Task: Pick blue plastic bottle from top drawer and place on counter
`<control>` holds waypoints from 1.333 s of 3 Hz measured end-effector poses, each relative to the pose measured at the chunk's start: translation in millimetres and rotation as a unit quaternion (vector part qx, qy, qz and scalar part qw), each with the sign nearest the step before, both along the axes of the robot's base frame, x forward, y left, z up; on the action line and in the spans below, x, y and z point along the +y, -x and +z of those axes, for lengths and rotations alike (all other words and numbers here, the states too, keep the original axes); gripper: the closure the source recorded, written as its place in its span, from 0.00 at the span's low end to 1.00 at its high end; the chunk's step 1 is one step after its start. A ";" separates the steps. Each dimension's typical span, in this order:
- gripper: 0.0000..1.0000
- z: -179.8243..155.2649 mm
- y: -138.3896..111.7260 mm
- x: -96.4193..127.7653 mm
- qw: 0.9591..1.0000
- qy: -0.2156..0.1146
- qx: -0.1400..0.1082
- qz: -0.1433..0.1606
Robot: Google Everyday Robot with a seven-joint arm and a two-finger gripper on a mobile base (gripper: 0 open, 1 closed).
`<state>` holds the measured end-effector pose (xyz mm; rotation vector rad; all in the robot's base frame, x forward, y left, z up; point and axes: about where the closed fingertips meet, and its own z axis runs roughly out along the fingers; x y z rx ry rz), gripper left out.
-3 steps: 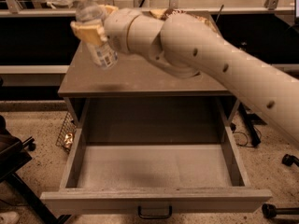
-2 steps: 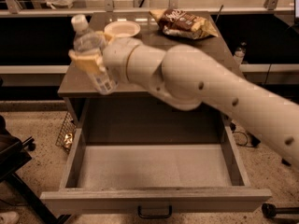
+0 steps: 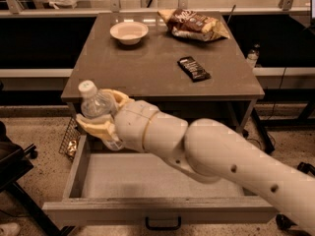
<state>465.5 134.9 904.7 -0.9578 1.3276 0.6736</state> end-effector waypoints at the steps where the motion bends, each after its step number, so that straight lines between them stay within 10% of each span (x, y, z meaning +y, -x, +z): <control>1: 1.00 -22.7 10.7 -66.6 0.999 -0.017 0.011 -0.045; 4: 1.00 -43.5 -21.6 -64.2 1.000 -0.019 0.005 -0.002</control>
Offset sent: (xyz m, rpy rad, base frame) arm -0.0119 -0.0425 -0.0167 0.0214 0.0124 -0.0518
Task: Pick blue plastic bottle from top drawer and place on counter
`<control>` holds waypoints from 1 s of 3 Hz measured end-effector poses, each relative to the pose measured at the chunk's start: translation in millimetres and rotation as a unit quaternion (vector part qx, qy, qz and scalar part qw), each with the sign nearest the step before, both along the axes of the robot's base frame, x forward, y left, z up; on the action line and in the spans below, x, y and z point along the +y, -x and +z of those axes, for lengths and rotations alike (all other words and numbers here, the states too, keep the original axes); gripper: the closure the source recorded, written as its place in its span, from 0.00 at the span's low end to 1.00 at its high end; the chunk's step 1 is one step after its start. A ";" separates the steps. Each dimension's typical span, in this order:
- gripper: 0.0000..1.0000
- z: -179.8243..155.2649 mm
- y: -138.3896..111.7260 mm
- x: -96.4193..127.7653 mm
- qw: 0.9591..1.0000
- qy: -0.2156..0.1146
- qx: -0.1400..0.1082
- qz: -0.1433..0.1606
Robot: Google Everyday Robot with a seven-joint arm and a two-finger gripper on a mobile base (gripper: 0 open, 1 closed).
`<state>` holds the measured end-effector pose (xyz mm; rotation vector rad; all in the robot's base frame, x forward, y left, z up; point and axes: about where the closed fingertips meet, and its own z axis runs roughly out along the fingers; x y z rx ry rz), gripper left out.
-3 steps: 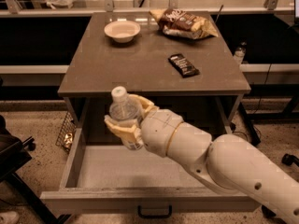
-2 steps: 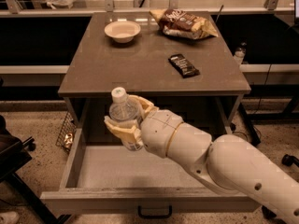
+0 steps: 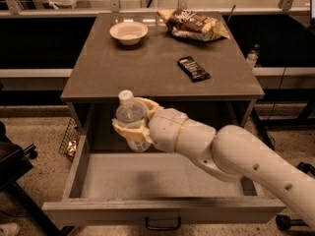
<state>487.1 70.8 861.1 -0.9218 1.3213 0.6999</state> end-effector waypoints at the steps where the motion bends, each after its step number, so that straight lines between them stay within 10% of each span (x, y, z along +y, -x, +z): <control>1: 1.00 -38.5 -28.2 31.6 0.994 -0.018 -0.003 0.104; 3: 1.00 -72.8 -20.0 38.9 0.986 -0.034 0.006 0.165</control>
Offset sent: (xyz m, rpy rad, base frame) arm 0.0380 0.0505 -0.0769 0.0838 -0.0079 0.4155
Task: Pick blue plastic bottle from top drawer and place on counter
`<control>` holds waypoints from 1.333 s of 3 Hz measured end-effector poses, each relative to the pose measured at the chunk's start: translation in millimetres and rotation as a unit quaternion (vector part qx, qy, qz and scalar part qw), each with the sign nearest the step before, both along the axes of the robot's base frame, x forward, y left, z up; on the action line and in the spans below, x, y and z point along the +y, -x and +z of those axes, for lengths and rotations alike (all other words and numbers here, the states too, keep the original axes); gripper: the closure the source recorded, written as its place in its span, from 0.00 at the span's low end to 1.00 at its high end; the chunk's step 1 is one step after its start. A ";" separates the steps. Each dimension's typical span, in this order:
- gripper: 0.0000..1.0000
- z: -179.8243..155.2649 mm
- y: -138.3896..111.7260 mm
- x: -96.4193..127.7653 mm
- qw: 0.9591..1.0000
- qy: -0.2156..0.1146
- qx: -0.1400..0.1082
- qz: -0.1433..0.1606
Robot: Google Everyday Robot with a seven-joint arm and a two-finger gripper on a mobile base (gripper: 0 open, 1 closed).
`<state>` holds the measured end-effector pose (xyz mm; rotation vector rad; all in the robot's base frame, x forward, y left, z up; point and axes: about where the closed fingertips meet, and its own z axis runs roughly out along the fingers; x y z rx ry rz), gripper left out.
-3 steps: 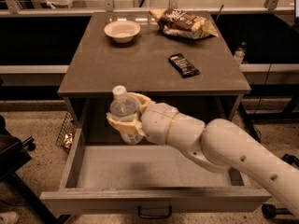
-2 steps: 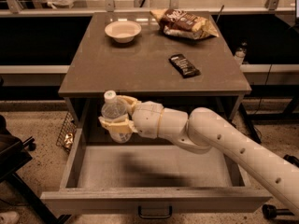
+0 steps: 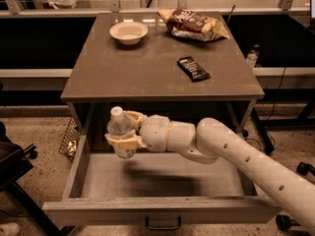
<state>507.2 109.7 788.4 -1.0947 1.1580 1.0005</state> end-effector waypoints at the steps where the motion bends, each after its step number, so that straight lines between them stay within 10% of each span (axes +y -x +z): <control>1: 1.00 -29.1 11.5 -13.3 1.000 -0.002 0.022 -0.008; 4: 1.00 -46.4 3.7 -8.6 0.997 0.036 0.069 -0.028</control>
Offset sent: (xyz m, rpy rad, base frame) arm -0.0094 -0.0112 -0.0244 0.0024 0.0369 -0.0127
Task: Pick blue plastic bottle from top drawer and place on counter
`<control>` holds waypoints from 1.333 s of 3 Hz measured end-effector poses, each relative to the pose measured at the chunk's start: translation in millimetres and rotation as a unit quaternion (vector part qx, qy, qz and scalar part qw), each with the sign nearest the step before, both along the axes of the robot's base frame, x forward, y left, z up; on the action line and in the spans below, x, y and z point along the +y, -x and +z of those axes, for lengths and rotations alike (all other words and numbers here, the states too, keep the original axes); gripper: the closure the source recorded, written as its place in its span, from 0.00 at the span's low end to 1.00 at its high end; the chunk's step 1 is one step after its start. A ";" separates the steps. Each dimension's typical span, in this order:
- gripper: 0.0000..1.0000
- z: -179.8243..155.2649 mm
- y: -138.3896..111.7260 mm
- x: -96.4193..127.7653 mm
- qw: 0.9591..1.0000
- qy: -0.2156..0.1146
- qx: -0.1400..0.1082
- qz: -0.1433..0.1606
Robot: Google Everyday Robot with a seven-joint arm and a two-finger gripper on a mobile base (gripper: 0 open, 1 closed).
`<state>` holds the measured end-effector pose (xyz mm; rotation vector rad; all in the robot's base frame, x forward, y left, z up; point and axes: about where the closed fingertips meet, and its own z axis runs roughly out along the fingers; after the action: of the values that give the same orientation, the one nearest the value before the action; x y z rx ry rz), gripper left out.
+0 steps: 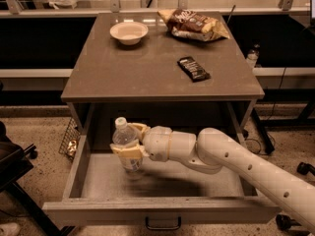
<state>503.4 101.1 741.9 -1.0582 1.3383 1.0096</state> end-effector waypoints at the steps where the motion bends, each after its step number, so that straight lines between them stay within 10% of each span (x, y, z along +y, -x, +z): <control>1: 1.00 -10.0 -4.3 4.8 1.000 -0.011 0.001 0.006; 2: 1.00 -25.8 -8.8 10.5 0.999 -0.033 0.001 0.017; 4: 0.59 -26.1 -7.3 13.4 0.999 -0.035 0.003 0.020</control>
Offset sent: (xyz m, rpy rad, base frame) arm 0.0173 0.0144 -0.0496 0.1325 0.0029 0.0604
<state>510.7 114.5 715.8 -1.0335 1.2813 1.0822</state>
